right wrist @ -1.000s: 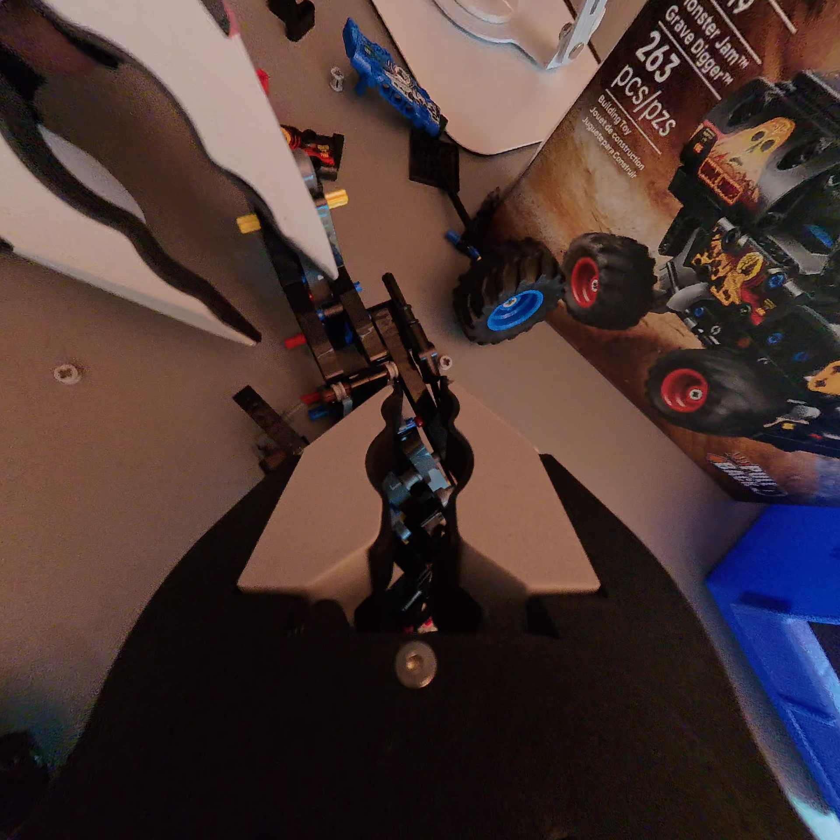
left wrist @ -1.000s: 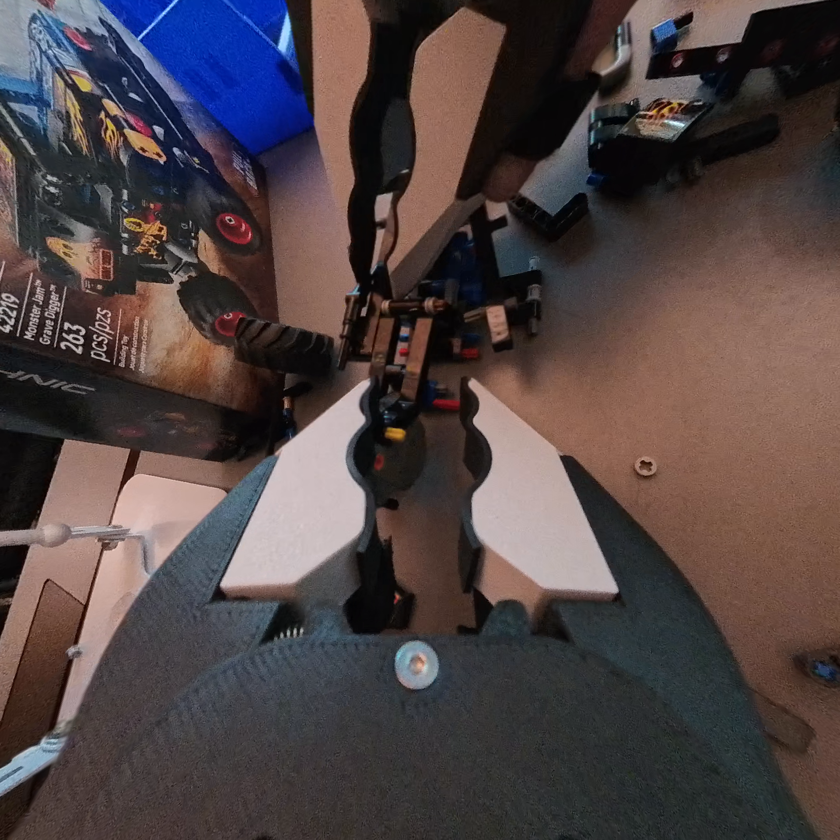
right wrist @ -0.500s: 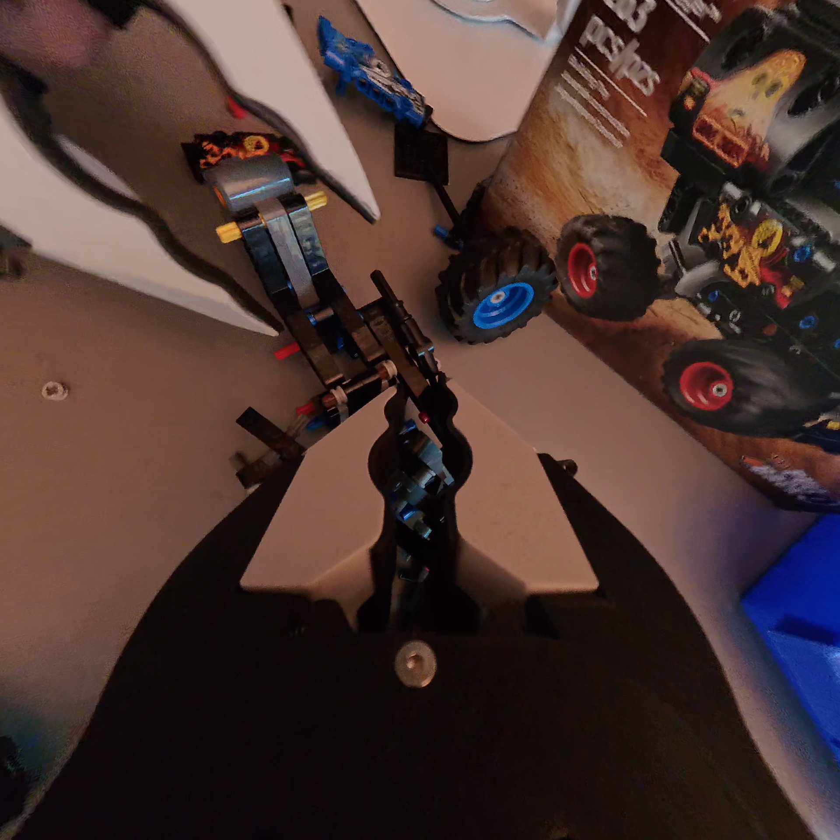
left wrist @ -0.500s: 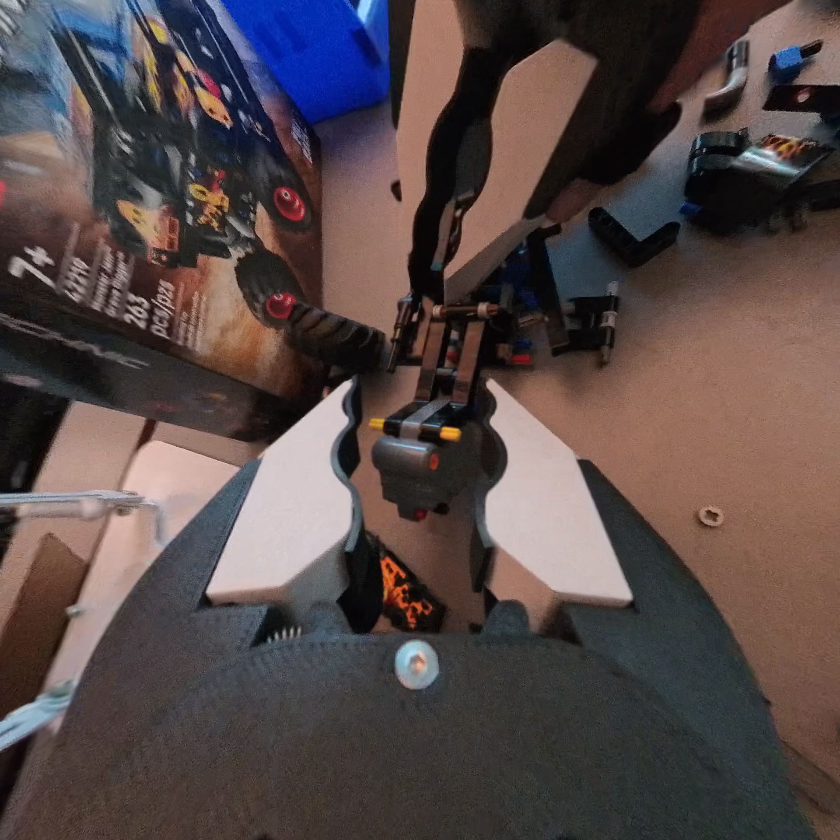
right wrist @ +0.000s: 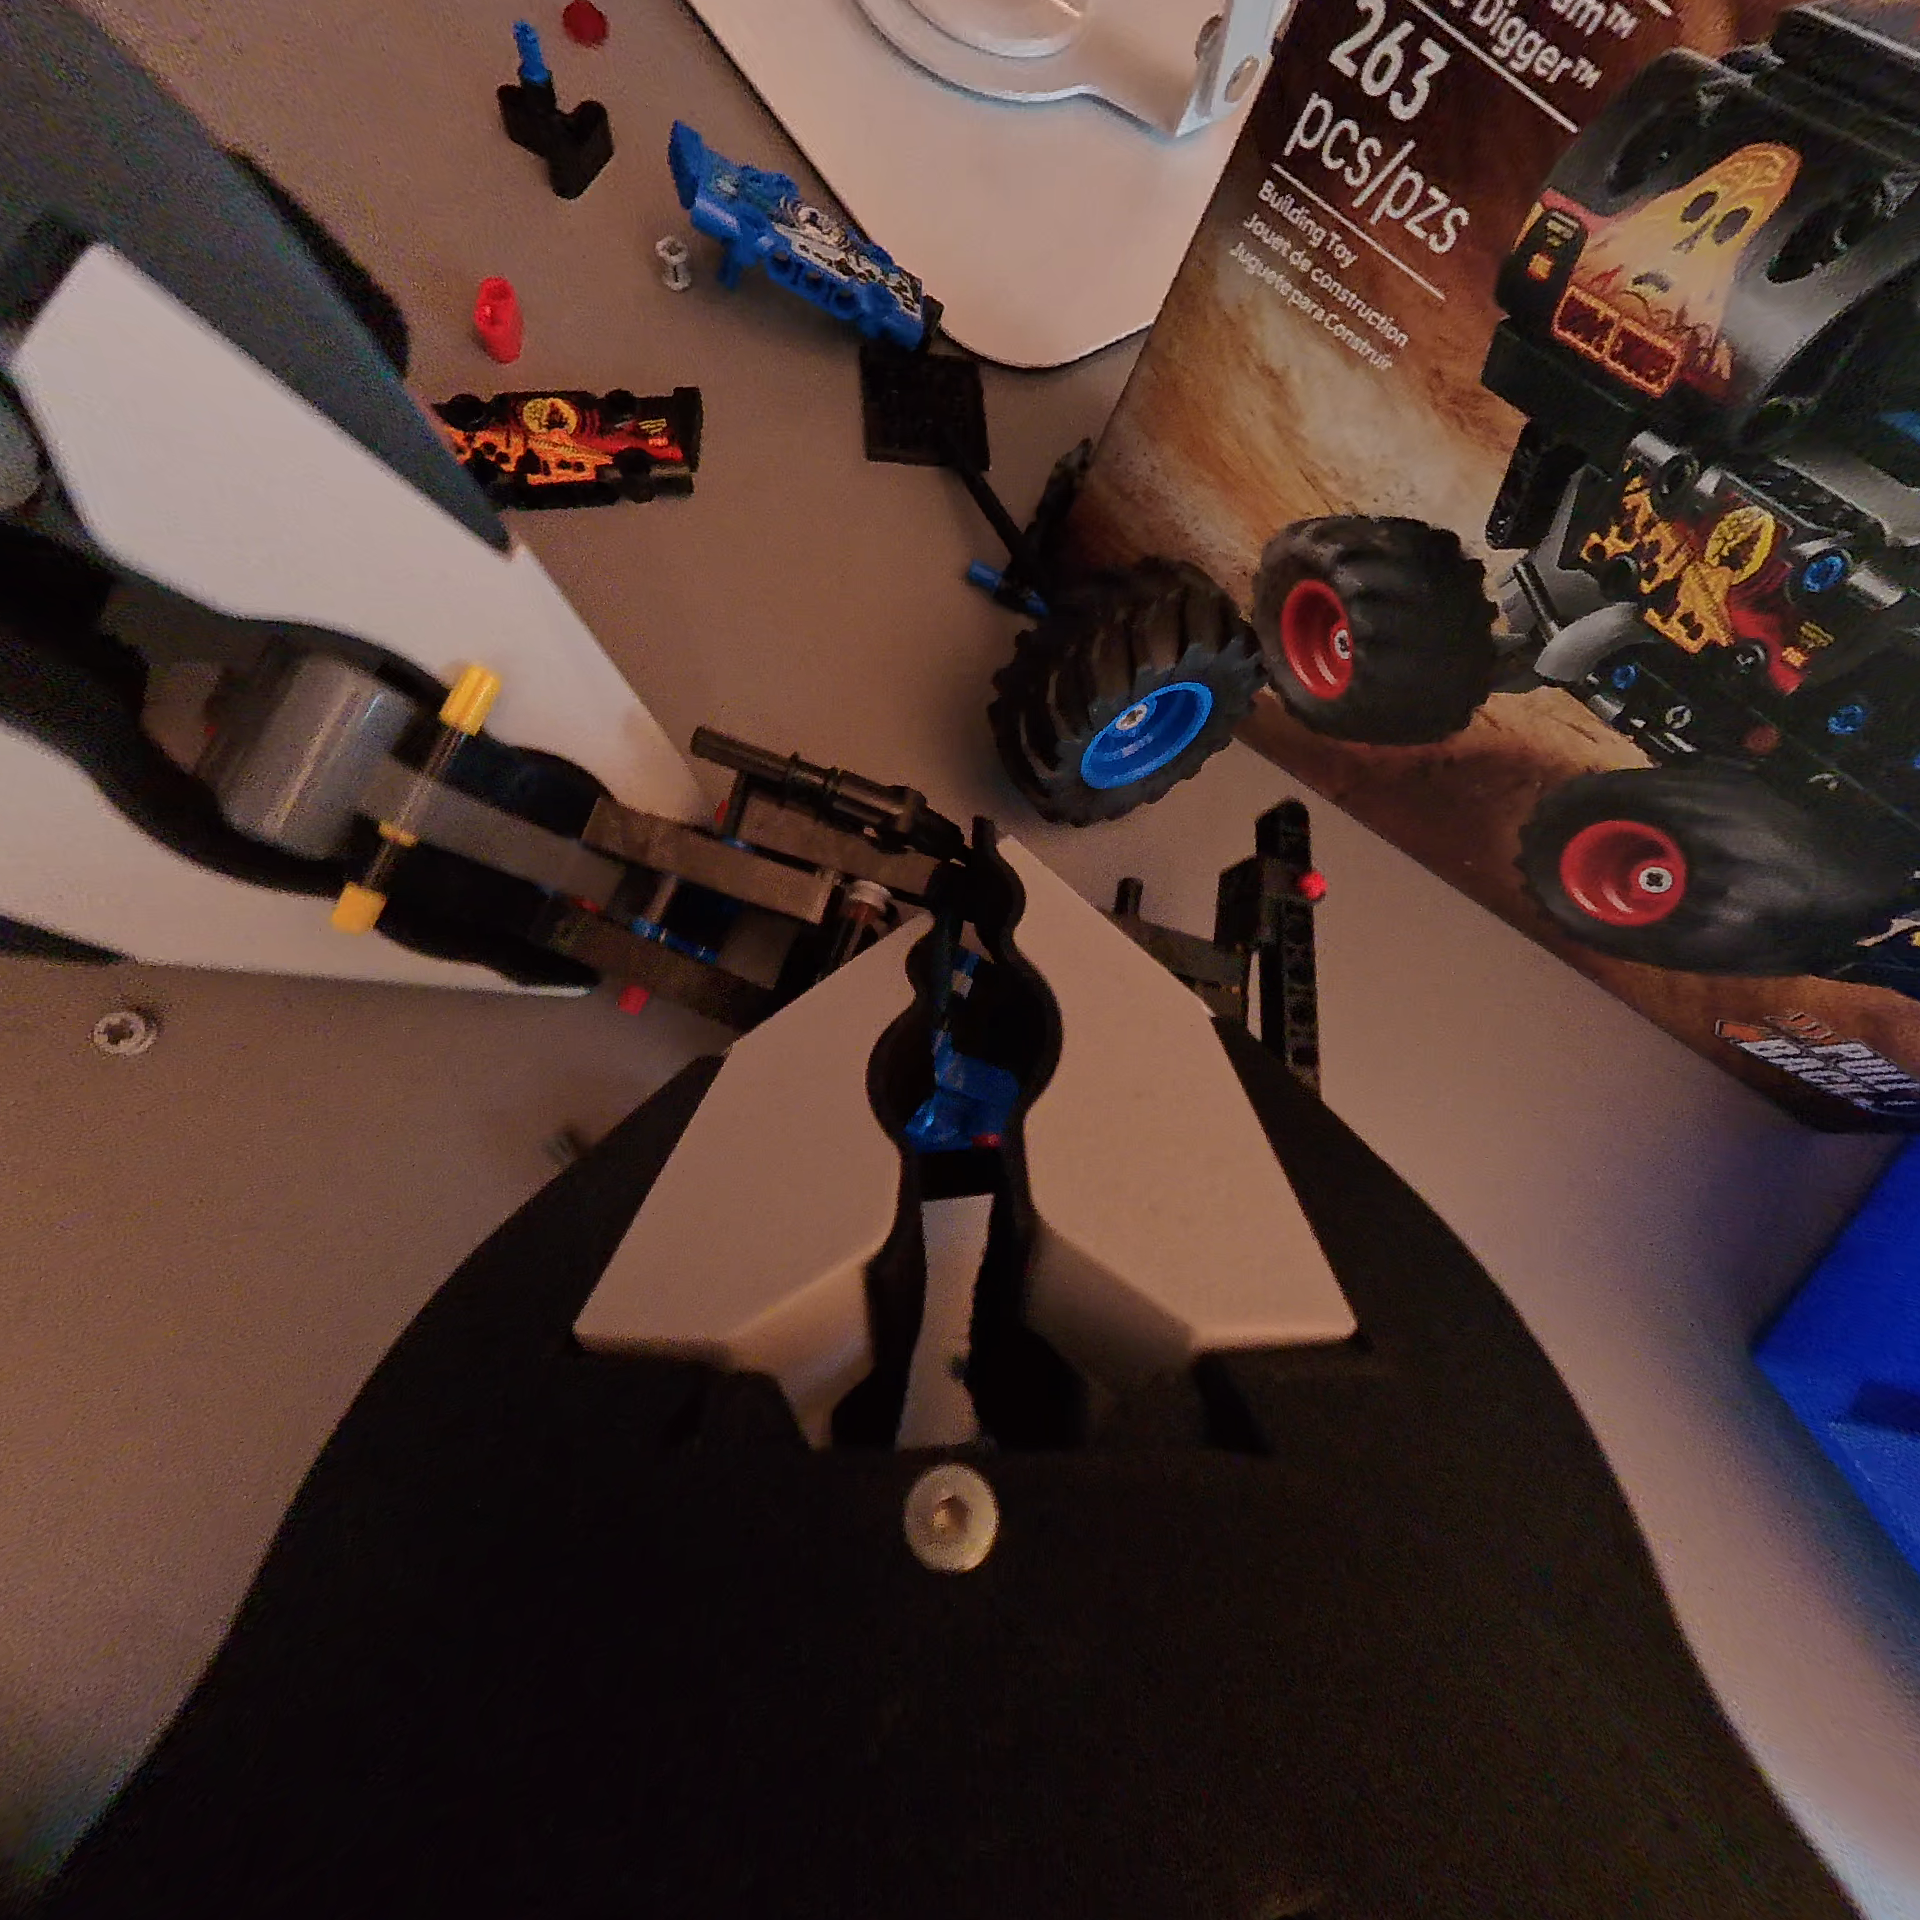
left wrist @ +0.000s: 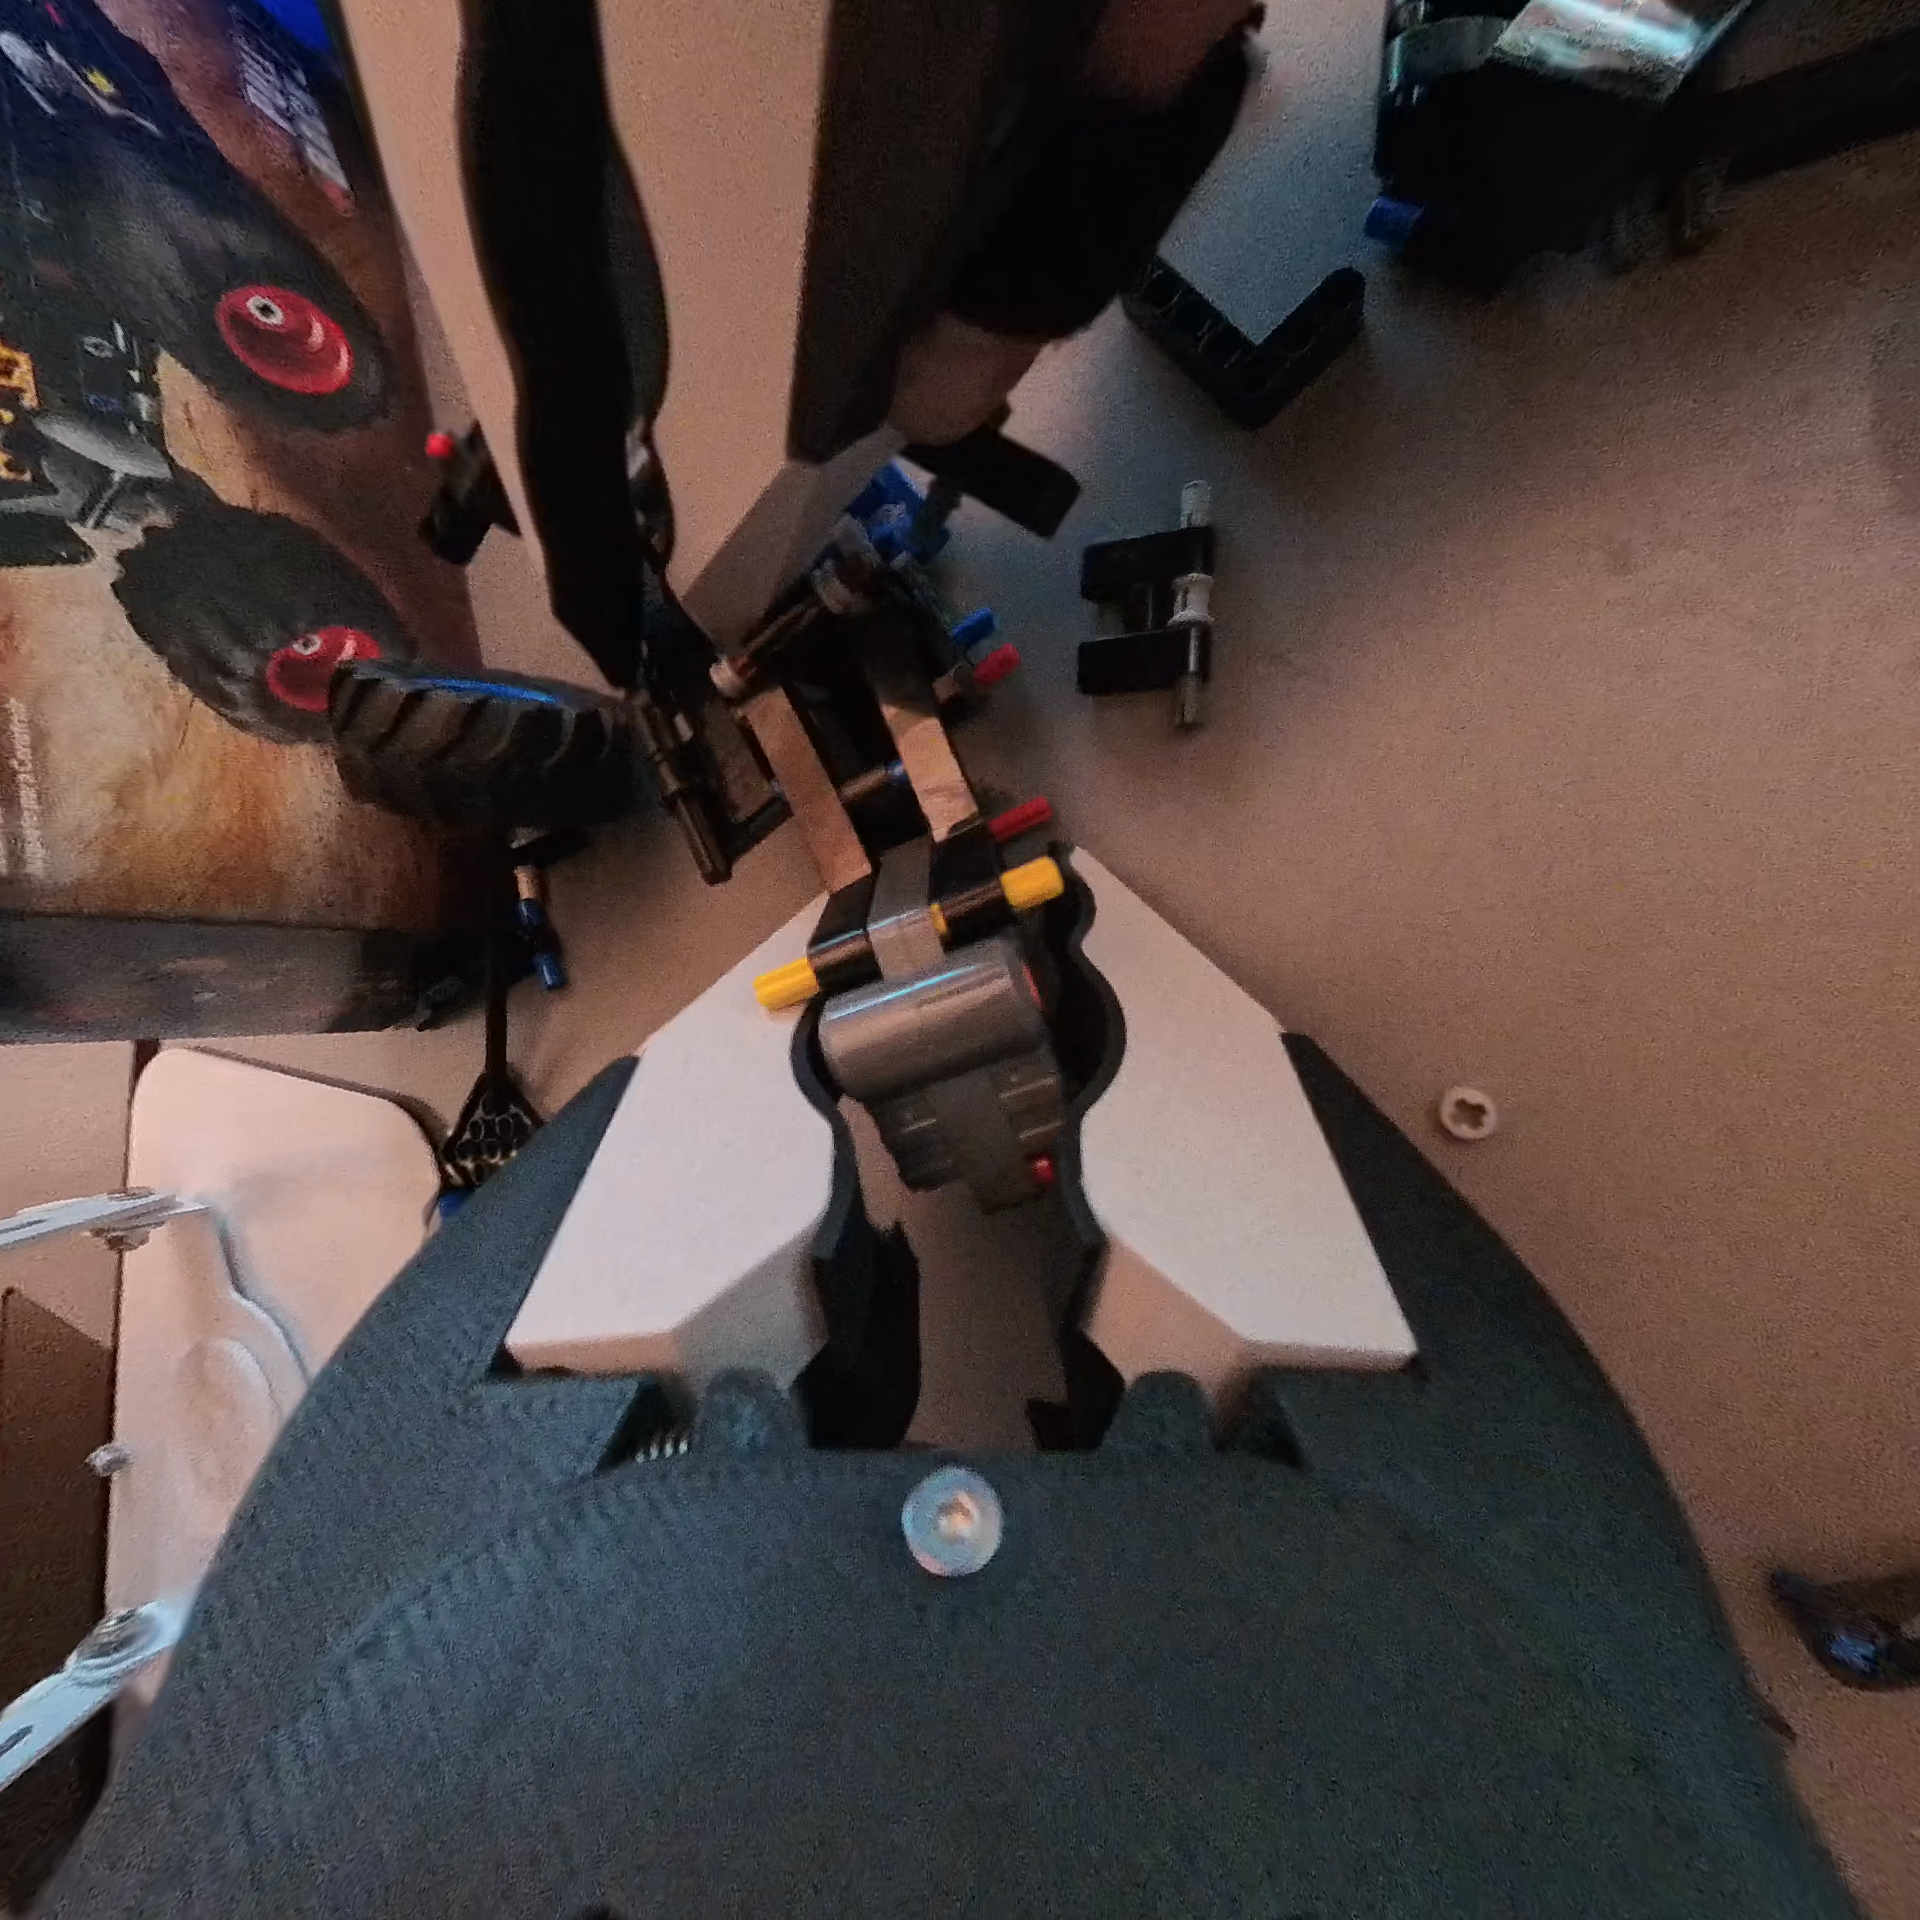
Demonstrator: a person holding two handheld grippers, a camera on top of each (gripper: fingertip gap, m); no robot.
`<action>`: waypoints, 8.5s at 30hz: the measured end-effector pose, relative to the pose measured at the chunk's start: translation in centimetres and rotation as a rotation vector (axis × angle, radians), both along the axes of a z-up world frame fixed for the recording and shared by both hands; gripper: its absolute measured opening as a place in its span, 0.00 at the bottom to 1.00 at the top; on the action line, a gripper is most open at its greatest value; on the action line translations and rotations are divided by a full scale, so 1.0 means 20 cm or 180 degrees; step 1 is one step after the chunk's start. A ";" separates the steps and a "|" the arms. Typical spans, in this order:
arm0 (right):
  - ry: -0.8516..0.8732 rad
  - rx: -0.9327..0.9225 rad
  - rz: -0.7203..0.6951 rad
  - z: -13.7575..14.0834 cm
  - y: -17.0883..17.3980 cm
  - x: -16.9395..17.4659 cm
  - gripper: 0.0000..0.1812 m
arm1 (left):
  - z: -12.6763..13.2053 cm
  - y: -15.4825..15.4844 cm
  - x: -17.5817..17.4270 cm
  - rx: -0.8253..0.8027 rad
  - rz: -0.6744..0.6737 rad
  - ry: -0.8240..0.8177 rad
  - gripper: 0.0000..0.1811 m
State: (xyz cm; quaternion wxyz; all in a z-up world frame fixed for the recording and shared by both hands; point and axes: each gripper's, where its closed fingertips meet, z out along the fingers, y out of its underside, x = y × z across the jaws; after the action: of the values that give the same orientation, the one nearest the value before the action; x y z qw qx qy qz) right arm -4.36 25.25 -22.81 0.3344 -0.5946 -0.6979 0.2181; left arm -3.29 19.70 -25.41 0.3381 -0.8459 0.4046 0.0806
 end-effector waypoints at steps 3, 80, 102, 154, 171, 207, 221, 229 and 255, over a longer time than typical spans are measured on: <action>0.0039 -0.0038 -0.0038 0.00 0.01 -0.01 0.00 | 0.00 0.00 0.03 0.0058 0.0017 -0.0064 0.19; 0.0607 -0.0229 0.0979 0.18 -0.39 0.12 0.18 | 0.41 -0.11 0.06 0.0737 -0.0350 -0.1680 0.19; 0.1740 0.0833 0.0662 0.55 -0.39 0.12 0.11 | 0.44 -0.05 -0.04 0.1115 -0.0217 -0.1229 0.24; 0.1833 -0.1690 0.1643 0.58 -0.67 0.24 0.03 | 0.65 -0.24 0.10 0.0984 -0.1008 -0.2496 0.05; 0.2059 -0.1281 0.1462 0.60 -0.62 0.23 0.03 | 0.64 -0.31 0.21 0.0869 -0.1165 -0.2167 0.02; 0.1678 -0.1432 0.1621 0.49 -0.58 0.38 0.03 | 0.43 -0.33 0.27 0.0294 -0.1177 -0.2064 0.20; 0.1958 -0.1353 0.1845 0.59 -0.64 0.41 0.02 | 0.67 -0.35 0.35 0.0907 -0.1426 -0.2335 0.00; 0.2579 -0.1491 0.1658 0.75 -0.43 0.62 0.02 | 1.00 -0.45 -0.01 0.1671 -0.1040 -0.3256 0.00; 0.2321 -0.1578 0.2034 0.70 -0.67 0.52 0.03 | 0.84 -0.40 0.44 0.1269 -0.1224 -0.2992 0.00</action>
State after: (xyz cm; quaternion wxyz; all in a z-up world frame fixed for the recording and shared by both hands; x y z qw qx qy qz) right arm 6.13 11.92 -8.81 0.3216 -0.2998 -0.6103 0.6590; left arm 5.61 11.66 -8.56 0.6450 -0.6210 0.3342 -0.2944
